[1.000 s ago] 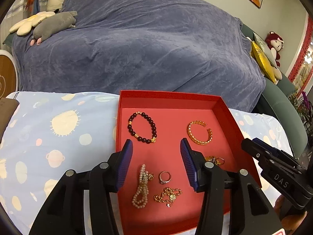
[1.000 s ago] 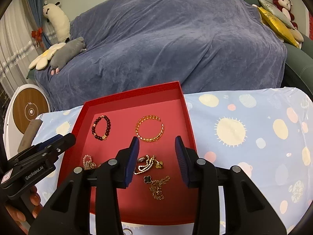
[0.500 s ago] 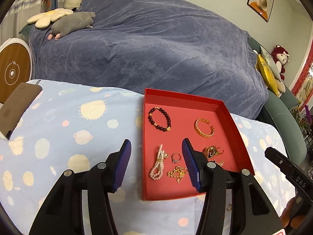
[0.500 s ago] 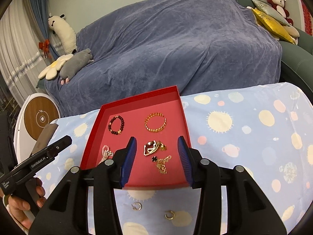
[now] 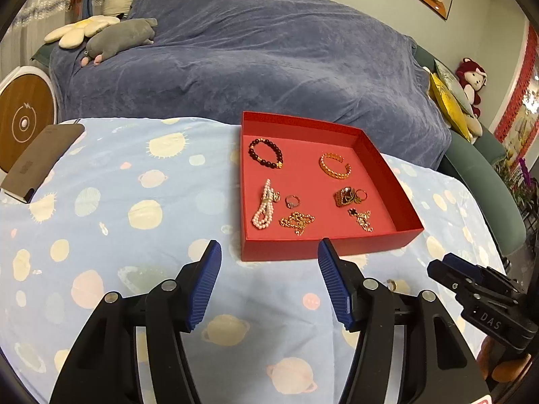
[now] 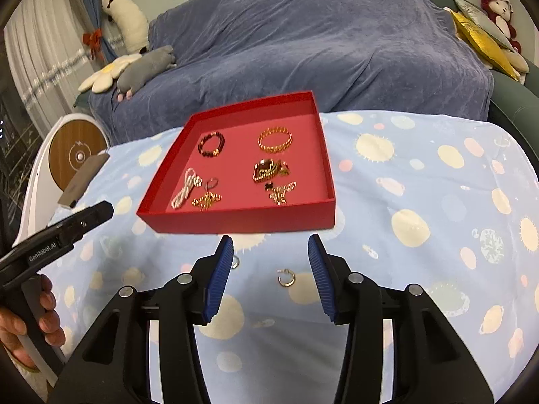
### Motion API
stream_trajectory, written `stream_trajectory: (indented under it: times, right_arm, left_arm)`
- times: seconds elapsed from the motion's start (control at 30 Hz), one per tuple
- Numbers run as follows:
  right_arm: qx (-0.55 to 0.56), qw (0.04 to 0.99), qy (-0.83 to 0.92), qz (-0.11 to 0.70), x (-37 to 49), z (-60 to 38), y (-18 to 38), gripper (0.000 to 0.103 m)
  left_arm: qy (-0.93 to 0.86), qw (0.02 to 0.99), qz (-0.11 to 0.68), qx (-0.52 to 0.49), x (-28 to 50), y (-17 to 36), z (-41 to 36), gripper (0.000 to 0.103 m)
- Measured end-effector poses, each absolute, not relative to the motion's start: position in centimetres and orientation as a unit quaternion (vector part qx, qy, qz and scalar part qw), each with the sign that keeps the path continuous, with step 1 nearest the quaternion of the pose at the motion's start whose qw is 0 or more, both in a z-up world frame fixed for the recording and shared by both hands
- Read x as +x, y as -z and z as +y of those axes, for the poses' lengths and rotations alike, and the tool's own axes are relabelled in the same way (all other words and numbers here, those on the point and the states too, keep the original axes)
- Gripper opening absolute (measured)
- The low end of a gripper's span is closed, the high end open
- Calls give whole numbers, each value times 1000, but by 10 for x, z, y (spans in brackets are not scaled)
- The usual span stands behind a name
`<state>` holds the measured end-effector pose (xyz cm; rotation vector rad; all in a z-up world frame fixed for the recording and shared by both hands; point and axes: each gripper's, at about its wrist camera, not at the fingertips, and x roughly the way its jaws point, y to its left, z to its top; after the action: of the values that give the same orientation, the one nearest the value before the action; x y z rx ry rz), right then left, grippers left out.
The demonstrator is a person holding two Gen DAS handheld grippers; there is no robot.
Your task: Organize jewelry
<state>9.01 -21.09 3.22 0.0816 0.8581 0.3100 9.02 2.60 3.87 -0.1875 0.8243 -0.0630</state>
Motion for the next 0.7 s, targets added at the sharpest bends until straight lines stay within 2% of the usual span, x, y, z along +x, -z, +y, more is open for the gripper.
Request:
stream_trajectory:
  times: [0.33,0.7]
  right_arm:
    - [-4,881,-144,451,94,-203,19,44]
    - [-26,880,-148,451,98,-195,31,43]
  left_arm:
    - [52,902,422,-76,88,-18,14,57]
    - [50,901,425,-74,88,-15,18,57]
